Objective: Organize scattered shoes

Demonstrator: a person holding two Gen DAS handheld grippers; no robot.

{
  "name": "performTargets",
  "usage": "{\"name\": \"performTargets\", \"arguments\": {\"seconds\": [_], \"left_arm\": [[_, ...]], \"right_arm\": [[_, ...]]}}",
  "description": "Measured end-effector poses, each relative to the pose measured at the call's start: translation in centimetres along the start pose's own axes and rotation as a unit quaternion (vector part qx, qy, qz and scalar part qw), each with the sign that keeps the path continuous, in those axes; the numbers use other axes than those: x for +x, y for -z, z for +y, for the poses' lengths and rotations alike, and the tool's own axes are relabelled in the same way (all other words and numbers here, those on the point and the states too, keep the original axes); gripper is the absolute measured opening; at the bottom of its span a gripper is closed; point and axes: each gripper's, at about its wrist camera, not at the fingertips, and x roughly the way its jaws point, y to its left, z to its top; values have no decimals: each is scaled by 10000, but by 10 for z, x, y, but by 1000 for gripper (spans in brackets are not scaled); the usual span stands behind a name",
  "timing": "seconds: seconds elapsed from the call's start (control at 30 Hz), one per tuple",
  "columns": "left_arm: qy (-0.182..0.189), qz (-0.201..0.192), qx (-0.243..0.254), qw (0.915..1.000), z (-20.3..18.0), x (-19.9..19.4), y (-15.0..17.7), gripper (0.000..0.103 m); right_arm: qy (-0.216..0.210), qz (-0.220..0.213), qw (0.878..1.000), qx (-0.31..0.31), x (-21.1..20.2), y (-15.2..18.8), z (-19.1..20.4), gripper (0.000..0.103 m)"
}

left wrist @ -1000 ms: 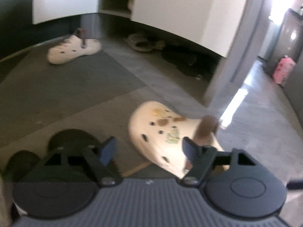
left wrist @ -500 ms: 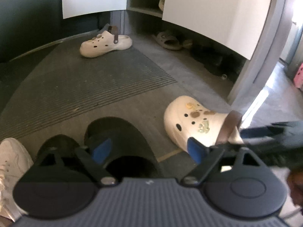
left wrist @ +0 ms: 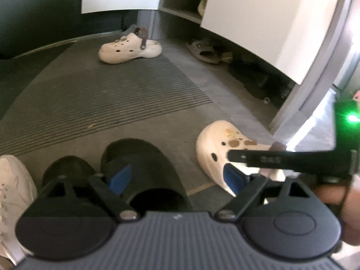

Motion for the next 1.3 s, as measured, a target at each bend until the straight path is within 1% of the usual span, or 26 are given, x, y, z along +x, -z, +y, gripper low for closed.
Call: {"name": "performTargets", "arguments": {"seconds": [0.03, 0.1, 0.13, 0.17, 0.27, 0.33, 0.37, 0.4, 0.47, 0.53, 0.63, 0.77, 0.8, 0.97, 1.1, 1.13, 1.17, 1.2, 1.23, 1.27, 1.3], "left_arm": [[34, -18, 0, 10000, 0, -1, 0, 90], [49, -34, -28, 10000, 2, -2, -1, 90], [44, -38, -63, 10000, 4, -3, -1, 90], [26, -34, -127, 9999, 7, -3, -2, 90], [-17, -9, -322, 9995, 14, -3, -3, 90], [-54, -32, -401, 9992, 18, -3, -4, 90], [-68, -46, -443, 9990, 20, -4, -4, 90], [-49, -45, -482, 9988, 21, -4, -5, 90], [32, -14, -553, 9985, 22, -5, -7, 90], [68, -30, -590, 9982, 23, -6, -9, 90], [92, -85, -622, 9980, 22, -9, -12, 90], [124, -159, -665, 9976, 22, -13, -16, 90], [126, -165, -671, 9975, 22, -14, -17, 90], [92, -84, -683, 9976, 20, -10, -15, 90], [124, 20, -521, 9986, 17, -6, -19, 90], [117, 50, -513, 9986, 18, -5, -20, 90], [119, 58, -518, 9986, 19, -5, -21, 90], [119, 33, -478, 9988, 19, -6, -22, 90], [107, -27, -379, 9992, 19, -7, -23, 91], [94, -86, -280, 9995, 18, -8, -24, 93], [81, -146, -180, 9997, 18, -8, -25, 93]], "right_arm": [[35, 7, 10000, 17, 2, 0, 0, 66], [134, 35, 9998, 137, 6, -2, -5, 54], [148, 36, 9995, 275, 8, -2, -8, 44], [130, 31, 9989, 440, 9, -3, -13, 42], [57, 47, 9974, 723, 9, -4, -17, 38], [63, 48, 9975, 704, 8, -3, -14, 37], [58, 43, 9975, 696, 7, -3, -13, 34], [-11, 15, 9980, 630, 5, -2, -7, 33], [-116, 2, 9986, 513, 1, -1, 2, 26], [-135, 40, 9987, 482, 0, 0, 11, 23], [-143, 100, 9988, 464, 0, 2, 22, 22], [-417, 262, 9967, 648, 3, 10, 30, 22], [-425, 286, 9966, 643, 3, 12, 33, 22], [-404, 358, 9972, 519, 4, 12, 37, 24], [-371, 405, 9966, 615, 0, 9, 34, 26], [-379, 436, 9961, 671, -2, 9, 33, 31], [-362, 440, 9956, 742, -7, 8, 31, 41], [-312, 400, 9957, 774, -14, 8, 31, 49], [-255, 350, 9960, 787, -21, 8, 31, 67], [-279, 304, 9961, 785, -31, 9, 30, 74], [-347, 279, 9960, 776, -39, 10, 29, 74]]}}
